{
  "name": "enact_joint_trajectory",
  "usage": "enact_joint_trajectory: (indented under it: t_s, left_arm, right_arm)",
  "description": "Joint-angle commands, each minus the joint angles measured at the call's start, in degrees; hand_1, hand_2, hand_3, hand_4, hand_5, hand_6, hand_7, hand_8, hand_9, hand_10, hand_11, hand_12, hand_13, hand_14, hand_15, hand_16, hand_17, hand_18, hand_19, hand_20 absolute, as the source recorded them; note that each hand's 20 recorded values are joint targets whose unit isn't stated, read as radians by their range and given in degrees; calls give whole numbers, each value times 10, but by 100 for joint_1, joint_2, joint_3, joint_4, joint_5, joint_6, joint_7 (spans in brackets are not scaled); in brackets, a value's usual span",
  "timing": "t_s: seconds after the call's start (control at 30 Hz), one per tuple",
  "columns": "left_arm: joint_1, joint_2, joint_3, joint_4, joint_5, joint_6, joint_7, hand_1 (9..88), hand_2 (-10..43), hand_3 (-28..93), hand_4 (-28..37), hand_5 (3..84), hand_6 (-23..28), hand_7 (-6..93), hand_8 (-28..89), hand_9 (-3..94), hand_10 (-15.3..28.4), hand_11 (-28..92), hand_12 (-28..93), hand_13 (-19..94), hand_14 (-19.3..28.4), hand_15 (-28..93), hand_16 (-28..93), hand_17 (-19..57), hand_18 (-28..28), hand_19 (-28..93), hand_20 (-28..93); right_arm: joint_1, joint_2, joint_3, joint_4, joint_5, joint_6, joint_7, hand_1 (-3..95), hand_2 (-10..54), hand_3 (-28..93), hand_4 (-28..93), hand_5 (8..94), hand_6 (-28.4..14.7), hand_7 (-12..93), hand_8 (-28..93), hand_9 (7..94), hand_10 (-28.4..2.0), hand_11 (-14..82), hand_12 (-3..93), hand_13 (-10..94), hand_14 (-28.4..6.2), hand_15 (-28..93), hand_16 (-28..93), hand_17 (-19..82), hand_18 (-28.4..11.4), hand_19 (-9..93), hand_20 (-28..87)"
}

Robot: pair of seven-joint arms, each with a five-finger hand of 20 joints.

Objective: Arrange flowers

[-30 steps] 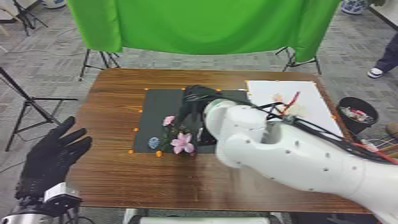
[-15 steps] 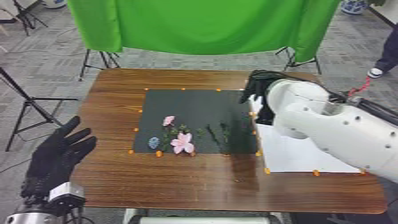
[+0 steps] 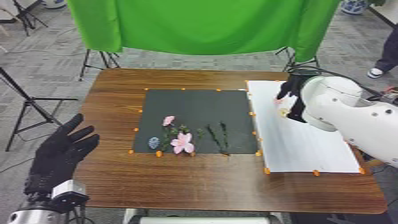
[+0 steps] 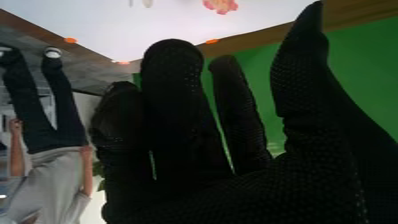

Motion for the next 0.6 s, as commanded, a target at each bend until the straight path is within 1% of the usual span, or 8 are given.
enact_joint_trajectory:
  t_s: [0.03, 0.2, 0.23, 0.27, 0.37, 0.4, 0.5, 0.6]
  left_arm:
    - [31, 147, 31, 13, -150, 63, 119, 302, 66, 638, -193, 366, 98, 85, -70, 329, 205, 275, 118, 220, 279, 576, -122, -64, 284, 560, -4]
    - [20, 137, -5, 16, -140, 33, 98, 303, 65, 637, -192, 366, 98, 85, -70, 329, 205, 276, 117, 220, 280, 576, -122, -64, 284, 559, -5]
    - [5, 82, -21, 13, -81, 17, 15, 303, 65, 638, -192, 366, 98, 85, -70, 329, 205, 276, 118, 220, 280, 576, -122, -64, 284, 559, -4]
    - [10, 150, 6, 24, -145, 40, 117, 302, 65, 638, -191, 366, 98, 85, -70, 329, 205, 276, 118, 220, 280, 576, -122, -64, 284, 559, -4]
    - [-10, 67, -9, 23, -80, 3, 41, 302, 65, 638, -190, 365, 98, 86, -70, 330, 205, 276, 118, 220, 280, 576, -122, -64, 284, 559, -4]
    - [-37, -6, -24, 22, -26, -30, -43, 302, 65, 638, -191, 365, 98, 86, -70, 329, 205, 276, 118, 220, 279, 576, -122, -64, 284, 559, -4]
    - [-15, 28, -16, 28, -65, -13, 16, 301, 64, 639, -191, 365, 98, 86, -70, 330, 206, 277, 118, 220, 280, 576, -122, -64, 284, 559, -4]
    - [-40, -74, -40, 21, 16, -39, -90, 302, 64, 638, -192, 366, 98, 85, -70, 330, 206, 276, 117, 220, 279, 576, -122, -64, 284, 559, -4]
  right_arm:
    - [-246, -130, 19, 115, 55, -35, 119, 365, -23, 787, -226, 532, -28, 160, -104, 595, -183, 161, 147, 696, -99, 748, 106, 481, -169, 932, 296]
    - [-321, -170, -29, 251, 128, -27, 202, 365, -20, 788, -227, 536, -28, 161, -106, 601, -180, 164, 148, 700, -97, 749, 109, 484, -171, 932, 305]
    - [-421, -180, 68, 278, 104, -100, 232, 365, -20, 788, -227, 536, -28, 161, -106, 602, -180, 164, 148, 701, -97, 748, 109, 485, -171, 932, 306]
    - [-389, -182, 42, 303, 116, -94, 229, 365, -20, 788, -227, 536, -28, 161, -107, 602, -179, 164, 148, 701, -97, 748, 110, 485, -171, 932, 307]
    - [-420, -172, 52, 362, 122, -124, 222, 365, -19, 789, -228, 537, -27, 161, -106, 604, -179, 165, 148, 702, -97, 748, 111, 486, -171, 932, 308]
    - [-452, -163, 68, 361, 154, -75, 246, 365, -19, 789, -227, 538, -27, 161, -106, 604, -179, 165, 148, 702, -97, 748, 111, 486, -171, 932, 309]
    - [-537, -218, 145, 388, 152, -103, 255, 367, -18, 789, -228, 546, -25, 163, -106, 605, -178, 165, 148, 703, -96, 748, 112, 486, -171, 932, 310]
    - [-553, -272, 95, 393, 112, -139, 230, 370, -18, 790, -228, 553, -23, 164, -108, 609, -176, 167, 147, 704, -96, 748, 113, 487, -172, 932, 312]
